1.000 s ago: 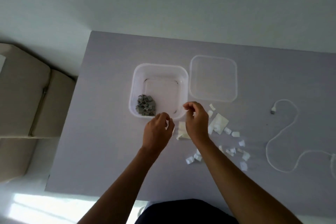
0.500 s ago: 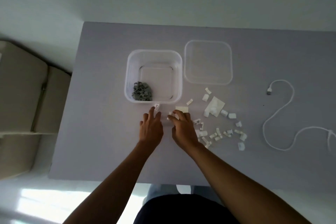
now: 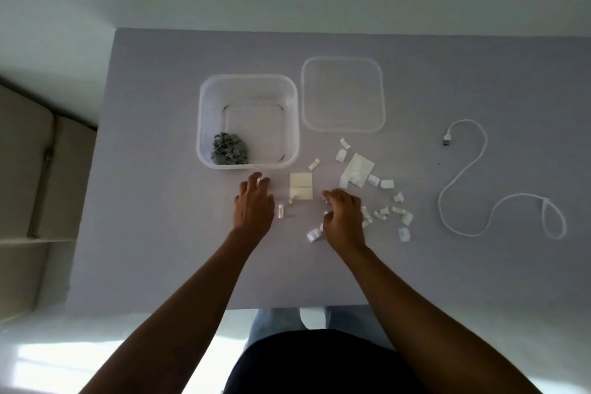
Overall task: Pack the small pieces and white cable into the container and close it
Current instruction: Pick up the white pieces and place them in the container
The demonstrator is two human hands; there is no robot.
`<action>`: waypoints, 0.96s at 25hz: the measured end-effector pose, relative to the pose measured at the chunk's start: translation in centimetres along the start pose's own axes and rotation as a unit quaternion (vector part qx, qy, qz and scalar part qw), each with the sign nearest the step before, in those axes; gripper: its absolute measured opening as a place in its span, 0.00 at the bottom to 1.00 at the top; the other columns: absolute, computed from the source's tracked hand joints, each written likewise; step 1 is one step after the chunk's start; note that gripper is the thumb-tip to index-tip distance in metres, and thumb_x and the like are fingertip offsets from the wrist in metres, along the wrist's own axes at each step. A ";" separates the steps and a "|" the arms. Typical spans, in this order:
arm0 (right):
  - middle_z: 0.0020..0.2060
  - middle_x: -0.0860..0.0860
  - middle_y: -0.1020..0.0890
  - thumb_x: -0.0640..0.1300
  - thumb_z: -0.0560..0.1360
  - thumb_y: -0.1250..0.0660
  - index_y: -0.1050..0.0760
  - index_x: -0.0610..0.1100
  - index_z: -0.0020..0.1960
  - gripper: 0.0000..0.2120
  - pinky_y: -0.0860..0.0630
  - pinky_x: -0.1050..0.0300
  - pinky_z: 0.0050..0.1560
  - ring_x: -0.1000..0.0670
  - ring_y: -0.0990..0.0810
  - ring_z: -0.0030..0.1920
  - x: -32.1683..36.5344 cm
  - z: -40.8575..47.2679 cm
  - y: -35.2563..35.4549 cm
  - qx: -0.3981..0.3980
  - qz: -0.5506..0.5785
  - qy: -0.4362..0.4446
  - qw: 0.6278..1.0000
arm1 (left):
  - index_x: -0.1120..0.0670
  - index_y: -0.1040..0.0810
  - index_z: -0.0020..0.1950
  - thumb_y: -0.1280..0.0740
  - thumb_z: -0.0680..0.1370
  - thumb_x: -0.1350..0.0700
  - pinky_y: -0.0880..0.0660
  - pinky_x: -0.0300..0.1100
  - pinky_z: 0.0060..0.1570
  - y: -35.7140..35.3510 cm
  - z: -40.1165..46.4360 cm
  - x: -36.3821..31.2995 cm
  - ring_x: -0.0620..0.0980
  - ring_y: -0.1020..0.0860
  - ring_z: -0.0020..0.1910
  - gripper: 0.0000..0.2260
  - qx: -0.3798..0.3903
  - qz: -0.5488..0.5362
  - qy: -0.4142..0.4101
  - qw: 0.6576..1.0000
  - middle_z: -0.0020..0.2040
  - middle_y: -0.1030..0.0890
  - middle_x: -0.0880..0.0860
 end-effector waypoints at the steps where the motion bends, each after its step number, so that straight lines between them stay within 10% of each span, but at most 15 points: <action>1: 0.58 0.44 0.19 0.30 0.70 0.35 0.22 0.42 0.62 0.22 0.24 0.42 0.57 0.40 0.27 0.61 -0.5 0.0 -0.2 0.011 -0.003 0.001 1.000 | 0.57 0.27 0.63 0.36 0.78 0.58 0.24 0.56 0.55 -0.1 -0.1 0.1 0.58 0.29 0.60 0.14 -0.010 -0.016 -0.002 1.000 0.65 0.28 0.57; 9: 0.55 0.46 0.19 0.46 0.72 0.32 0.21 0.45 0.61 0.17 0.29 0.47 0.56 0.42 0.26 0.58 -0.4 1.3 -0.2 0.040 -0.028 -0.003 0.999 | 0.57 0.22 0.56 0.35 0.76 0.63 0.28 0.39 0.44 0.3 -0.8 0.3 0.52 0.23 0.44 0.09 -0.028 -0.222 0.082 0.971 0.50 0.21 0.53; 13: 0.55 0.44 0.19 0.38 0.76 0.37 0.23 0.44 0.62 0.16 0.26 0.45 0.56 0.41 0.26 0.58 -0.3 1.3 0.1 0.029 -0.008 -0.008 1.000 | 0.59 0.19 0.46 0.41 0.73 0.65 0.28 0.44 0.34 -2.9 -2.0 -1.6 0.54 0.25 0.39 0.11 0.125 -0.533 0.215 0.809 0.42 0.20 0.58; 15: 0.56 0.45 0.19 0.31 0.73 0.37 0.21 0.43 0.61 0.19 0.25 0.45 0.56 0.42 0.26 0.58 -0.6 0.9 0.1 0.025 0.016 0.006 1.000 | 0.61 0.20 0.41 0.41 0.70 0.65 0.31 0.43 0.33 -3.5 -3.0 -3.1 0.53 0.28 0.37 0.10 0.174 -0.560 0.219 0.779 0.39 0.22 0.57; 19: 0.54 0.46 0.18 0.31 0.71 0.35 0.19 0.43 0.57 0.18 0.25 0.49 0.54 0.42 0.26 0.56 -2.5 0.0 -0.1 0.031 -0.012 0.011 0.999 | 0.60 0.20 0.42 0.41 0.76 0.61 0.32 0.43 0.32 -5.5 -4.0 -4.9 0.51 0.28 0.34 0.10 0.234 -0.480 0.188 0.824 0.36 0.25 0.56; 24: 0.52 0.47 0.17 0.41 0.76 0.31 0.21 0.42 0.58 0.12 0.24 0.52 0.53 0.47 0.22 0.53 -3.9 -0.9 2.4 -0.020 0.090 -0.027 0.995 | 0.55 0.23 0.51 0.25 0.72 0.49 0.29 0.35 0.37 -6.3 -4.5 -7.3 0.44 0.25 0.38 0.14 0.196 -0.190 -0.024 0.962 0.41 0.23 0.48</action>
Point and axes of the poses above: each hand's wrist, its own z-axis towards the middle knuckle, its own y-axis out of the back of the hand, x = y × z, the point moved 10 cm from there along z, towards the middle knuckle
